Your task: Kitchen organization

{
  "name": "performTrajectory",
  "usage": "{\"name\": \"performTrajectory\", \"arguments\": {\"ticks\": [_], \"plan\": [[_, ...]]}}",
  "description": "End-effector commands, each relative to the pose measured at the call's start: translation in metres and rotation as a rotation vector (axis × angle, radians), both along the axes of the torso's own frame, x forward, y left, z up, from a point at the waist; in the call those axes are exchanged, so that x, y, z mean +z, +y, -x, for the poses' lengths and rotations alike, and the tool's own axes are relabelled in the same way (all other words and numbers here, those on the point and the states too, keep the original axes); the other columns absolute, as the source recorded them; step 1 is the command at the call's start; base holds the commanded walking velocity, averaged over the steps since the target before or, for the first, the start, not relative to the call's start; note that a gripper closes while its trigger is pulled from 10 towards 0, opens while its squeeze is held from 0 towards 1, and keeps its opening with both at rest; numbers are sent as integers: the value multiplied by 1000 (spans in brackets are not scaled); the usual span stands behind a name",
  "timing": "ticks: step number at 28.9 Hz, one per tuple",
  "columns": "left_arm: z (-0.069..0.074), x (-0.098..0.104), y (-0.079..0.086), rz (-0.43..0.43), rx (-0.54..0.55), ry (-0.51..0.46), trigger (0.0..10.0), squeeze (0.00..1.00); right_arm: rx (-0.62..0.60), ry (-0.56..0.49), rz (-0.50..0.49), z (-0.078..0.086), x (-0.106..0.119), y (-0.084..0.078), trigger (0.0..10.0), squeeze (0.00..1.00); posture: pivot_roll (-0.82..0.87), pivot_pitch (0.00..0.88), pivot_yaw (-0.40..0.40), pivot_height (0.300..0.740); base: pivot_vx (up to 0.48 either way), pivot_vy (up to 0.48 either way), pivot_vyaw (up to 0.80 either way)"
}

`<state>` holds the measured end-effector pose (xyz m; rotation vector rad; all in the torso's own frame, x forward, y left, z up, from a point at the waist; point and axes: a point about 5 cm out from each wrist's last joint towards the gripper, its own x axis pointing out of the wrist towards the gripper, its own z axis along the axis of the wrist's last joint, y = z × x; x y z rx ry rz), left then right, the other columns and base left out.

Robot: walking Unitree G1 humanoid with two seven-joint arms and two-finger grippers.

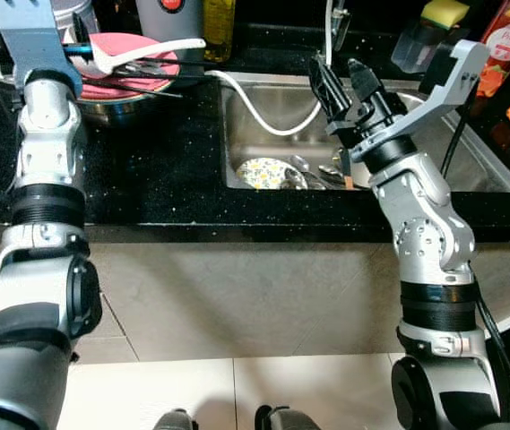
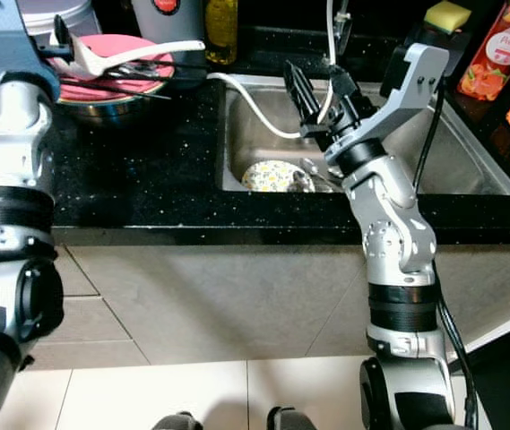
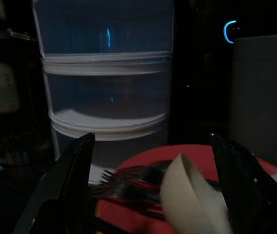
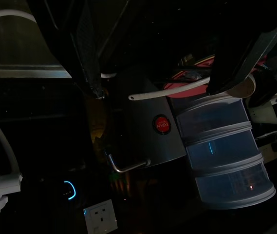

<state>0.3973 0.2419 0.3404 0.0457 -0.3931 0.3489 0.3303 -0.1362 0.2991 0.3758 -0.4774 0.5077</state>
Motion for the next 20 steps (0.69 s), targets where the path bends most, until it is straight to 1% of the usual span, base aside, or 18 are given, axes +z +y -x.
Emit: {"name": "performTrajectory", "arguments": {"ticks": [1,4,5,6,7,8,9,11,16,17,18,19,20], "plan": [[-5,-6,6,164,-52,37,10000,0,17,1,-3,2,-1,1,10000,0,89,50,-63,740,0,0,0],[-6,-7,6,188,-60,41,10000,0,17,1,-3,2,-1,1,10000,0,89,50,-63,740,0,0,0],[-7,-7,6,219,-86,48,10000,0,18,2,-2,2,-1,1,10000,0,89,50,-63,740,0,0,0],[-7,-7,6,219,-86,48,10000,0,18,2,-2,2,-1,1,10000,0,89,50,-63,740,0,0,0],[-8,-7,5,238,-105,51,10000,0,18,2,-2,3,-1,1,10000,0,89,50,-63,740,0,0,0],[-10,-8,3,263,-139,66,10000,0,18,1,-1,3,0,1,10000,0,89,50,-63,740,0,0,0],[-10,-8,3,263,-139,66,10000,0,18,1,-1,3,0,1,10000,0,89,50,-63,740,0,0,0],[-14,-11,0,293,-172,106,10000,0,18,0,-2,3,0,1,10000,0,85,49,-61,740,0,0,0],[-17,-15,-2,305,-195,154,10000,0,16,-1,-5,4,0,1,10000,0,81,50,-55,740,0,0,0],[-18,-16,-3,314,-199,164,9647,0,16,0,-6,4,0,1,10000,0,82,51,-53,740,0,0,0],[-18,-16,-3,321,-202,169,9647,0,16,0,-6,4,0,1,10000,0,82,51,-53,740,0,0,0],[-18,-16,-3,328,-206,173,118,0,14,0,-7,4,0,0,10000,0,83,53,-52,740,0,0,0],[-19,-17,-3,333,-210,175,118,0,13,1,-8,4,0,0,10000,0,83,53,-52,740,0,0,0]]}}
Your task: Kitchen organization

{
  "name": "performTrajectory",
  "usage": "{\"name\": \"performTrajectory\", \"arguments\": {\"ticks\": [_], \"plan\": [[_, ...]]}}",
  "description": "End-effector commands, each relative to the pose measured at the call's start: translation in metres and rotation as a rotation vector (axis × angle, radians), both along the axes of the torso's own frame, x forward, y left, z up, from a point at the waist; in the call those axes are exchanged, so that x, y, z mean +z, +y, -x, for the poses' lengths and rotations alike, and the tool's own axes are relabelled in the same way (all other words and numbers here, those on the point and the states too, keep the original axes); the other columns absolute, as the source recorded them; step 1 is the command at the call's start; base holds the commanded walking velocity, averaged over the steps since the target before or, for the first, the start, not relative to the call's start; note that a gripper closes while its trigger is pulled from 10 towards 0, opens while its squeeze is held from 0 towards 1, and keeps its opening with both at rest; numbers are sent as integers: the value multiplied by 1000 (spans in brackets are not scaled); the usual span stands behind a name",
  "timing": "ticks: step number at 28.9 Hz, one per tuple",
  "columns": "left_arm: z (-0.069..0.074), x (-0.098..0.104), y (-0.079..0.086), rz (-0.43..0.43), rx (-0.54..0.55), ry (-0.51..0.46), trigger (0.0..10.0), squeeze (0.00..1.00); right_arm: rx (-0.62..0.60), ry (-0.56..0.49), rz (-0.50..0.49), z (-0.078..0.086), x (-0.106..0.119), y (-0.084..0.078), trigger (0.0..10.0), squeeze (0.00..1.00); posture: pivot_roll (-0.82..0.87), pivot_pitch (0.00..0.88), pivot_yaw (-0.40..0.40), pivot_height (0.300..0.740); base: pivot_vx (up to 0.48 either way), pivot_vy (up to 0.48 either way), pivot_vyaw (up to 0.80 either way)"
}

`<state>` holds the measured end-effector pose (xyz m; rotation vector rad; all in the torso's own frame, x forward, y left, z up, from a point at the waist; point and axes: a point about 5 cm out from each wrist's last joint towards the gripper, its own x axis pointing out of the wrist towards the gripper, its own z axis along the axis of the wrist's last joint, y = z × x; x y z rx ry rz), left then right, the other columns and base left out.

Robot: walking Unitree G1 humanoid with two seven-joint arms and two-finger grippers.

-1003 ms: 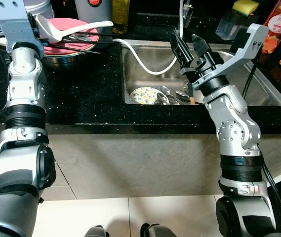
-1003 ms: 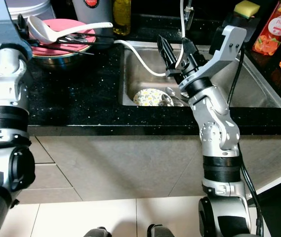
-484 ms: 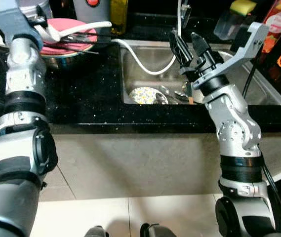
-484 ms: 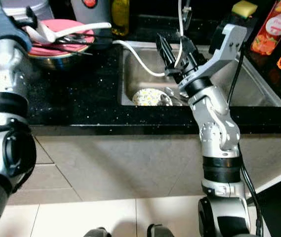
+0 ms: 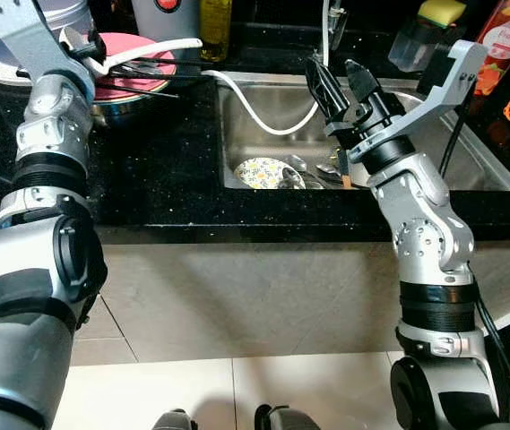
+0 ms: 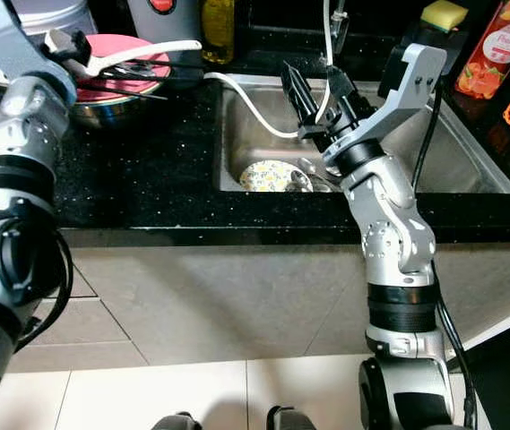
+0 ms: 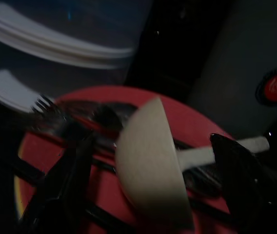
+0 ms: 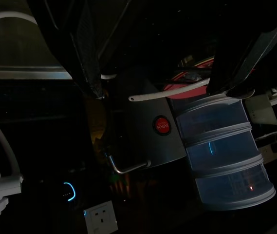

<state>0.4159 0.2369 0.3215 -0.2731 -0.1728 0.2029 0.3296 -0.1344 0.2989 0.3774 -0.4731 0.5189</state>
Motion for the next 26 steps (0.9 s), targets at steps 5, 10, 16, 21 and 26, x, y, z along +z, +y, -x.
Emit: {"name": "performTrajectory", "arguments": {"ticks": [5,10,16,21,26], "plan": [[0,1,3,30,-12,12,0,0,-1,-2,-13,3,0,-2,10000,0,84,53,-52,740,0,0,0],[0,1,6,47,-5,11,0,0,-4,-1,-13,2,0,-2,10000,0,85,53,-54,740,0,0,0],[1,13,-3,-71,-22,-79,10000,0,-6,-2,-13,3,0,-3,10000,0,82,53,-56,740,0,0,0],[9,28,-26,-236,-59,-238,10000,0,-11,-7,-15,3,2,-4,10000,0,82,54,-58,740,0,0,0],[25,52,-49,-240,-163,-426,10000,0,32,-4,-47,4,4,2,10000,0,86,53,-64,740,0,0,0]]}}
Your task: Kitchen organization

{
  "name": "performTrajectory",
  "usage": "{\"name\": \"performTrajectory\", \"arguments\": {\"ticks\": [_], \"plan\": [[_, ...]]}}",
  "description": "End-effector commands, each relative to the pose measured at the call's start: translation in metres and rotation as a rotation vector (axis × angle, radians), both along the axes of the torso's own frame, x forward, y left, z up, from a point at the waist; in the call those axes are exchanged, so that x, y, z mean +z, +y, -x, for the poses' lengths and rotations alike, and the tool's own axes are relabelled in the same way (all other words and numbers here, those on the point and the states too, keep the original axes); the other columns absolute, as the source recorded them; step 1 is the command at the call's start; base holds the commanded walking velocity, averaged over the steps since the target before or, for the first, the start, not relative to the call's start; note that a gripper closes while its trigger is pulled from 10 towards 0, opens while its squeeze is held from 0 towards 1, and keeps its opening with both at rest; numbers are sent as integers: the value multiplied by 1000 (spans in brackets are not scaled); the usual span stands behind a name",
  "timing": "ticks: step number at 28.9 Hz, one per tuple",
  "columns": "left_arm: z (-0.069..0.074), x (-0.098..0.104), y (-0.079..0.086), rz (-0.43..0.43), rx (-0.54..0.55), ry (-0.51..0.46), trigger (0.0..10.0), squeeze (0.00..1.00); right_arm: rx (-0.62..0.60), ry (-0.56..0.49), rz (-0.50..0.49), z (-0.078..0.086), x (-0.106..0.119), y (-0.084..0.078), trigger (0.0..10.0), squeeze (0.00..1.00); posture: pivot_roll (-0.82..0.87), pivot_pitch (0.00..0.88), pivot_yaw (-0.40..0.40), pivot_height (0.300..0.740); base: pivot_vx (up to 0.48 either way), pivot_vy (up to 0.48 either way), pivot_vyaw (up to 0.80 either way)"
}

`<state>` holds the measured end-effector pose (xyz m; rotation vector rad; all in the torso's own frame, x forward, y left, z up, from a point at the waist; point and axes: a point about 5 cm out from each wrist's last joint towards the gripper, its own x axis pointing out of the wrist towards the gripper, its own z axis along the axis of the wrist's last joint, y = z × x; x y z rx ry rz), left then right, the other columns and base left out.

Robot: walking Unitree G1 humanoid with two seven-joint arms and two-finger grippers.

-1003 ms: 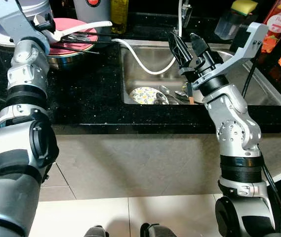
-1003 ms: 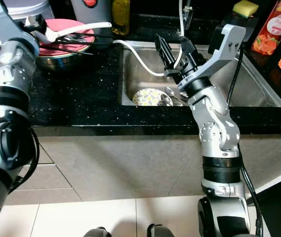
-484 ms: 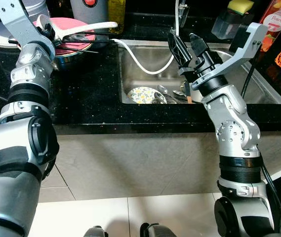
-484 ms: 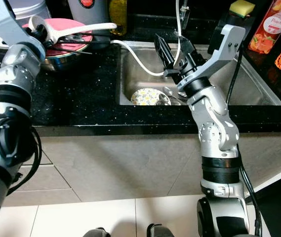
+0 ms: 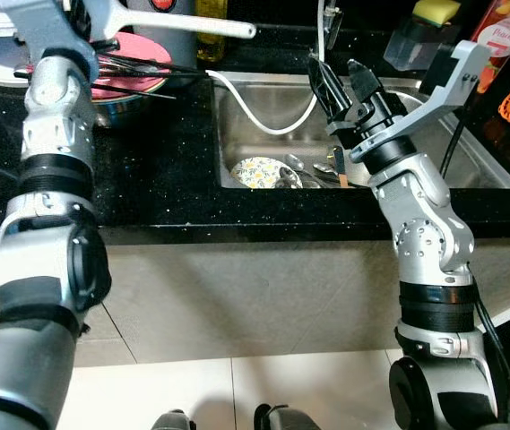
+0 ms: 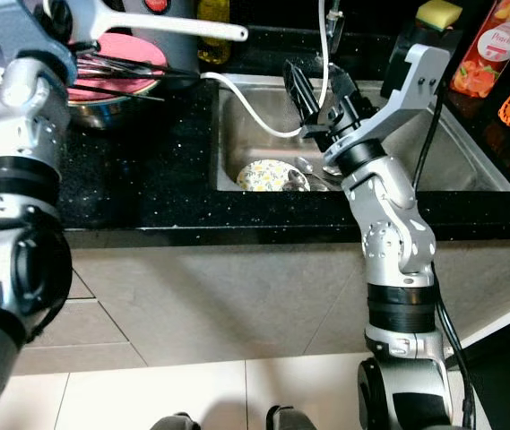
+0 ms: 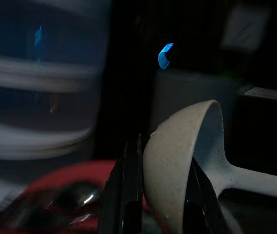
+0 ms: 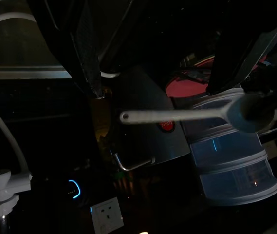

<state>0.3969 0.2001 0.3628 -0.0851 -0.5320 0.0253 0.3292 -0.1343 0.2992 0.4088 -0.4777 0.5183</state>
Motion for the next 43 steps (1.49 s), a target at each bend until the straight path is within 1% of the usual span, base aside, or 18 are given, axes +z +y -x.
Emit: {"name": "performTrajectory", "arguments": {"ticks": [1,4,7,8,11,15,17,21,22,24,28,33,37,38,39,40,41,43], "plan": [[7,11,-14,-16,-74,-69,10000,0,31,-6,-24,4,4,2,10000,0,86,53,-64,740,0,0,0],[10,12,-27,7,-195,-81,10000,0,91,22,-84,4,2,9,10000,0,87,53,-65,740,0,0,0],[19,11,-40,57,-332,-113,10000,0,207,84,-222,6,-2,21,10000,0,87,52,-66,740,0,0,0],[25,8,-46,91,-425,-120,10000,0,251,120,-289,7,-6,27,10000,0,87,52,-66,740,0,0,0],[28,5,-49,112,-475,-112,10000,0,268,137,-321,7,-7,29,10000,0,87,52,-66,740,0,0,0],[30,-15,-52,173,-565,-25,10000,0,286,156,-389,6,-7,30,10000,0,85,49,-60,740,0,0,0],[29,-32,-52,204,-571,43,10000,0,242,157,-405,2,-5,25,10000,0,84,48,-59,740,0,0,0],[30,-36,-52,223,-575,62,10000,0,223,156,-408,1,-4,22,10000,0,84,48,-59,740,0,0,0],[27,-43,-52,222,-559,102,10000,0,211,148,-385,0,-3,21,10000,0,86,45,-60,740,0,0,0],[27,-43,-52,222,-559,102,10000,0,211,148,-385,0,-3,21,10000,0,86,45,-60,740,0,0,0],[25,-58,-56,237,-546,177,10000,0,190,130,-355,-1,-1,18,10000,0,86,39,-58,740,0,0,0],[26,-63,-60,229,-573,208,10000,0,199,122,-376,-1,1,14,10000,0,87,36,-56,740,0,0,0],[27,-65,-61,224,-575,227,10000,0,204,118,-384,0,2,12,9490,0,84,34,-53,740,0,0,0],[26,-67,-62,218,-570,237,10000,0,206,115,-386,0,2,12,8235,0,84,34,-53,740,0,0,0],[26,-68,-62,218,-565,245,10000,0,208,111,-388,1,3,11,1569,0,82,33,-51,740,0,0,0],[26,-68,-62,218,-565,245,10000,0,208,111,-388,1,3,11,1569,0,82,33,-51,740,0,0,0],[26,-67,-62,218,-565,247,10000,0,212,105,-388,1,4,11,0,0,82,33,-51,740,0,0,0],[26,-67,-62,217,-565,248,10000,0,214,101,-388,2,4,11,0,0,82,30,-52,740,0,0,0]]}}
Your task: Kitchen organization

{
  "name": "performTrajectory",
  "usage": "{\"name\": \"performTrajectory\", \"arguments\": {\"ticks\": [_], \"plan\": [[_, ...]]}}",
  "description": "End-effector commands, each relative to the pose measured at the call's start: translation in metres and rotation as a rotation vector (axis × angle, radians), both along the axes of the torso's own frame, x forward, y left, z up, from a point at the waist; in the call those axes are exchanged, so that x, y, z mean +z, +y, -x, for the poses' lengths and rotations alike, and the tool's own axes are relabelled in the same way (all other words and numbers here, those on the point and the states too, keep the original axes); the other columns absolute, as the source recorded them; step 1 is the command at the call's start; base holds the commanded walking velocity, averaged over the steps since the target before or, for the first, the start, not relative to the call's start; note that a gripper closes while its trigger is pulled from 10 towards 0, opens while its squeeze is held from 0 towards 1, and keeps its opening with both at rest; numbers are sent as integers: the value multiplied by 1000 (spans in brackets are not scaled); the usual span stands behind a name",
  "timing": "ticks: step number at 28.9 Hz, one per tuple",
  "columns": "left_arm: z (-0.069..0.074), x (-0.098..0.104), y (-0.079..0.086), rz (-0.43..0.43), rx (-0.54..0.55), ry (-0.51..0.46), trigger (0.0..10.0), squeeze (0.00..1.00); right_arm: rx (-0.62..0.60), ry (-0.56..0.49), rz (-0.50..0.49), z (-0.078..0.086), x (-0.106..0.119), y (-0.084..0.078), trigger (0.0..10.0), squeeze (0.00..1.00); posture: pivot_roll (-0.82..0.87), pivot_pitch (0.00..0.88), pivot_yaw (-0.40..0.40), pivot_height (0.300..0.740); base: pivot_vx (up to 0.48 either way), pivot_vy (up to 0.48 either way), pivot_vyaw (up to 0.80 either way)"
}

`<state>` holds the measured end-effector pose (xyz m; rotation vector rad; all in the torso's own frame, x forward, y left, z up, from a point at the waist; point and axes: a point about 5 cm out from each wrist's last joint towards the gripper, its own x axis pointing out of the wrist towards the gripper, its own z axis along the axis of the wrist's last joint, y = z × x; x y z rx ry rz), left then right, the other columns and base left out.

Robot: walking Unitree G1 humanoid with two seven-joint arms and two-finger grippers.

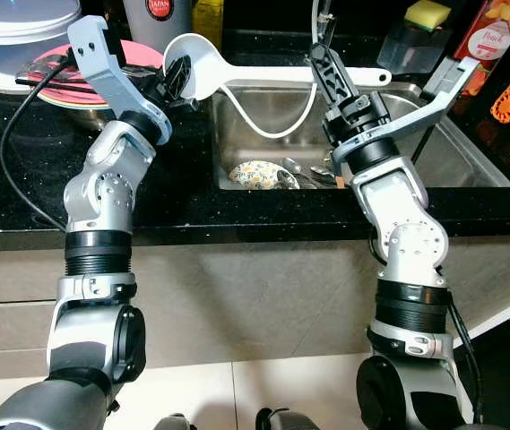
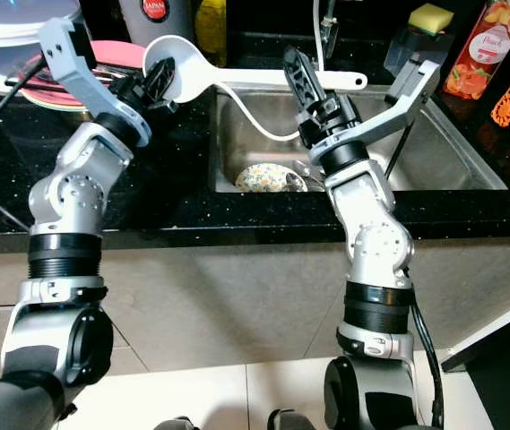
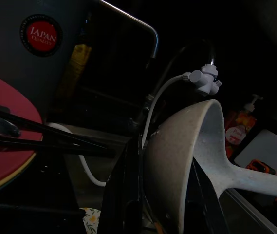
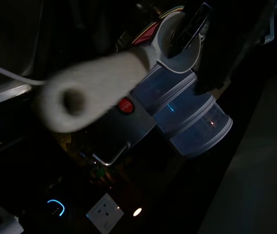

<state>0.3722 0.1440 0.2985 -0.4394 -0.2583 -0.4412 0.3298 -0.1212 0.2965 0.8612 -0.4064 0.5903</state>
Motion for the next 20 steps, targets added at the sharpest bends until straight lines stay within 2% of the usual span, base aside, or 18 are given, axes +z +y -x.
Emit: {"name": "performTrajectory", "arguments": {"ticks": [1,13,14,16,17,19,20], "plan": [[1,-3,-6,-8,-16,12,10000,0,6,-38,-8,2,7,-2,0,0,82,30,-52,740,0,0,0],[2,-6,-11,-26,-11,40,10000,0,20,-48,8,3,5,-1,0,0,86,19,-57,740,0,0,0],[2,-7,-12,-30,-8,45,10000,1000,22,-47,16,2,5,0,1529,0,85,20,-57,740,0,0,0],[2,-8,-12,-32,-6,49,10000,1000,24,-47,21,2,5,1,1529,0,85,20,-57,740,0,0,0],[2,-8,-13,-36,-3,45,10000,1000,24,-47,33,2,5,1,10000,0,85,22,-58,740,0,0,0],[4,-7,-13,-27,-2,32,10000,1000,22,-48,53,2,4,3,10000,0,86,23,-59,740,0,0,0],[6,-3,-11,14,-14,20,10000,1000,5,-40,77,1,2,3,10000,0,86,24,-60,740,0,0,0]]}}
